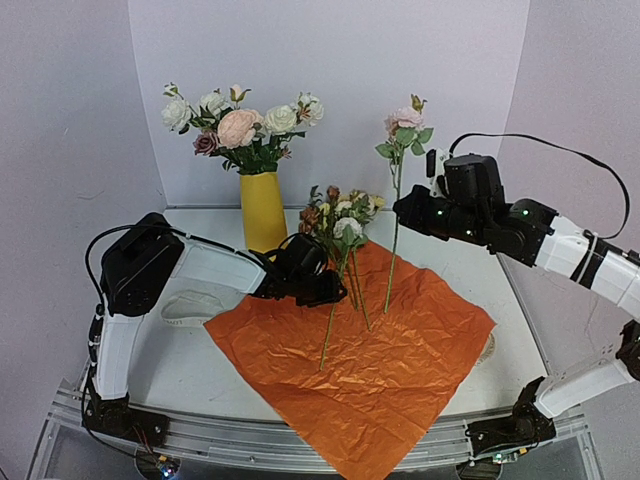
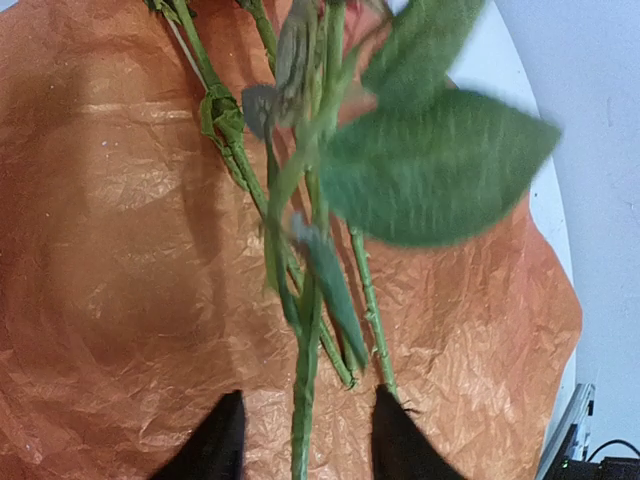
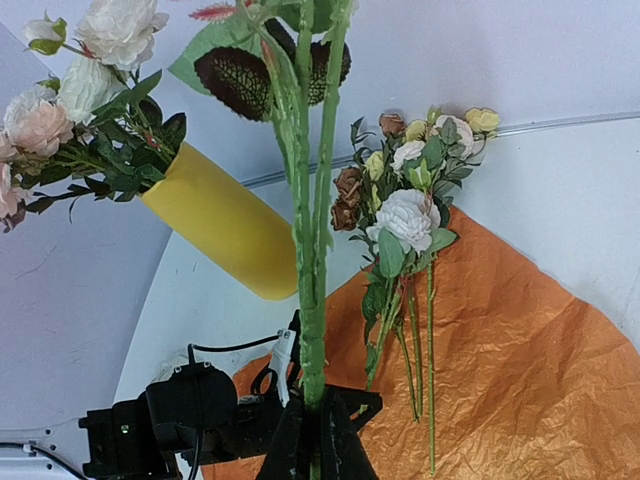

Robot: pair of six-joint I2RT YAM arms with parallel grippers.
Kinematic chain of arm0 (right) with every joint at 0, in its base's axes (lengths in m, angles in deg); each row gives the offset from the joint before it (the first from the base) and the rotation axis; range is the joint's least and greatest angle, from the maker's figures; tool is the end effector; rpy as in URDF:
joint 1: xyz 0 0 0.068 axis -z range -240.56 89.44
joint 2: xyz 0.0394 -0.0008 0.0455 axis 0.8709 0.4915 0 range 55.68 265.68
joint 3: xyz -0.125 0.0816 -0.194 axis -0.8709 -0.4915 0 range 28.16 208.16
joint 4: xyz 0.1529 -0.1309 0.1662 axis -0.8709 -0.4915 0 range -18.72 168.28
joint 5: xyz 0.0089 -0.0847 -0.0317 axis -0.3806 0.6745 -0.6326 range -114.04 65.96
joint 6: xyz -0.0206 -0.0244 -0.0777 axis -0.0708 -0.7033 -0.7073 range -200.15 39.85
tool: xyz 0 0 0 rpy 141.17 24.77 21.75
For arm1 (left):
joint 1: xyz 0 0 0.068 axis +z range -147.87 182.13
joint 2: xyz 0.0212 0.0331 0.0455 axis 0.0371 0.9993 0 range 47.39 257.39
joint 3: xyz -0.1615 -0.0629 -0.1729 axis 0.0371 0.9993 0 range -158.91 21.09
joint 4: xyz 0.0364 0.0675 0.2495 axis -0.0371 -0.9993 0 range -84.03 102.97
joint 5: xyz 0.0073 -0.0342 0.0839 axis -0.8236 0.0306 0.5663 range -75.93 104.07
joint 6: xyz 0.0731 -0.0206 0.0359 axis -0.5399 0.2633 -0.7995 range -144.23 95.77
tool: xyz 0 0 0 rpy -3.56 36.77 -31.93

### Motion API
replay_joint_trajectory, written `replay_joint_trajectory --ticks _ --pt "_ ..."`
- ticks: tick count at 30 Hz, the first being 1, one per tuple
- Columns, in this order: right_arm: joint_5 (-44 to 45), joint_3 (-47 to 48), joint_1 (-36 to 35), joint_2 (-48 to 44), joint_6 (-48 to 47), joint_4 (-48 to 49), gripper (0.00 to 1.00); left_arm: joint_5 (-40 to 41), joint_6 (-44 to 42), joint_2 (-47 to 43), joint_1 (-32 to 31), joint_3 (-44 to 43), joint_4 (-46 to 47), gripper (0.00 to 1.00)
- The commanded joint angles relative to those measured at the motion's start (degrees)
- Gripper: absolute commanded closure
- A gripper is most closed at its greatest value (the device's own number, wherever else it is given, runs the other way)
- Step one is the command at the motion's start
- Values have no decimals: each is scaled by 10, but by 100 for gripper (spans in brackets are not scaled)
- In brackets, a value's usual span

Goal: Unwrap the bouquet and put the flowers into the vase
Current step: Pick up the fake flower from the wrapping paper.

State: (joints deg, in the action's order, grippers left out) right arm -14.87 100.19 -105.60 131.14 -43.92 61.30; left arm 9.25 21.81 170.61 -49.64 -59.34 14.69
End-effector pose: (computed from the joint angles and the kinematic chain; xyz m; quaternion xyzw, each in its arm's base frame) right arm 0.2528 0.2368 0.3350 -0.0173 0.8197 0.3207 0.4744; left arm 0.2921 -0.3808 0.0911 0.0628 0.9074 -0.3370 0.2431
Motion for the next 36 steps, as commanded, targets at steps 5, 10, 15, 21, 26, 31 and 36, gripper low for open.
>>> replay_joint_trajectory --ticks 5,10,15,21,26,31,36 --pt "-32 -5 2 -11 -23 1 100 21 4 -61 1 14 30 25" --pt "-57 -45 2 -19 -44 30 100 36 -5 -153 -2 68 30 25" --pt "-77 -88 2 -26 -50 77 100 4 -11 -219 -5 94 51 27" --pt "-133 -132 2 -39 -69 147 100 -51 -55 -274 -25 103 105 36" --pt "-183 -152 2 -49 -74 197 100 -95 -52 -270 -29 89 151 46" --pt "-201 -157 2 -60 -75 211 100 -107 -59 -256 -35 58 160 45" --pt "-221 -158 2 -62 -77 214 100 -108 -74 -255 -36 41 169 43"
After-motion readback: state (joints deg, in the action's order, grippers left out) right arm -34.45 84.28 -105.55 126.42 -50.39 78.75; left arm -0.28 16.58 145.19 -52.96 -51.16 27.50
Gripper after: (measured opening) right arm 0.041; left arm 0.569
